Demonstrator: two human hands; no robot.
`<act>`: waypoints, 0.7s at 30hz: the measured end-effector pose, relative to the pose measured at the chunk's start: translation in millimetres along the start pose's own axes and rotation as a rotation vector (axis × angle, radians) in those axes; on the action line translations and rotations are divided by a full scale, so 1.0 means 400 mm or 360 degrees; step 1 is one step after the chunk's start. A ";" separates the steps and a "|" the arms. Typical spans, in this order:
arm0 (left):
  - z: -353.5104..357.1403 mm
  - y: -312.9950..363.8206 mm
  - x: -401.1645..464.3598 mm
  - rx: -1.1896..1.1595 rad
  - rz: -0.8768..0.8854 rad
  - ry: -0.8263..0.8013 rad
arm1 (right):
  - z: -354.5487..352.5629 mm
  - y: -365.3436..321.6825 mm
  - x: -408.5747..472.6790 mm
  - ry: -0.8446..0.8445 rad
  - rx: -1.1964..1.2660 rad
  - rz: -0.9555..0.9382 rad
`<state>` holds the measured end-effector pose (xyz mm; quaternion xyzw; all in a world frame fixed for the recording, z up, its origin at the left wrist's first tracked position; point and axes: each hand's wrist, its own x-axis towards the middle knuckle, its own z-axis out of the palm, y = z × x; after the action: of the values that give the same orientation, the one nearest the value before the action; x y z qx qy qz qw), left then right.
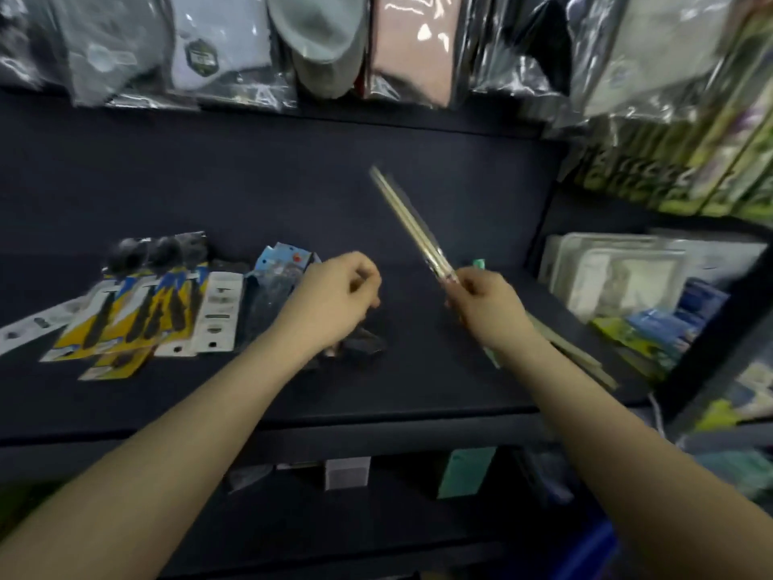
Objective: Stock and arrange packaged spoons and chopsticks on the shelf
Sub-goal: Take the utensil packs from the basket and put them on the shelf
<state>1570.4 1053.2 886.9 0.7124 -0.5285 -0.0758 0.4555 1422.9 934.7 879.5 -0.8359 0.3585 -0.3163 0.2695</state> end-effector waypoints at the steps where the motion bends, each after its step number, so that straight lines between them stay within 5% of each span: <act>1: 0.016 0.001 -0.008 0.0160 0.0056 -0.0034 | -0.023 0.048 0.018 0.0041 -0.0217 0.0063; 6: 0.050 0.026 -0.043 0.0597 0.0268 0.0099 | -0.082 0.193 0.067 0.0072 -0.0985 0.0147; 13: 0.049 0.010 -0.095 0.0822 0.0278 0.0308 | -0.043 0.224 0.069 -0.0070 -0.1362 0.0125; 16: 0.024 0.000 -0.128 0.0929 0.0312 0.0356 | -0.023 0.188 0.053 0.0067 -0.1274 0.0038; 21: -0.079 -0.039 -0.260 0.0973 0.0407 0.0481 | 0.067 0.003 -0.059 0.0045 -0.0422 -0.0699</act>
<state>1555.0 1157.2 854.8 0.7470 -0.5383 0.2495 0.3000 1429.2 958.3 853.2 -0.9173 0.2105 -0.3291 0.0773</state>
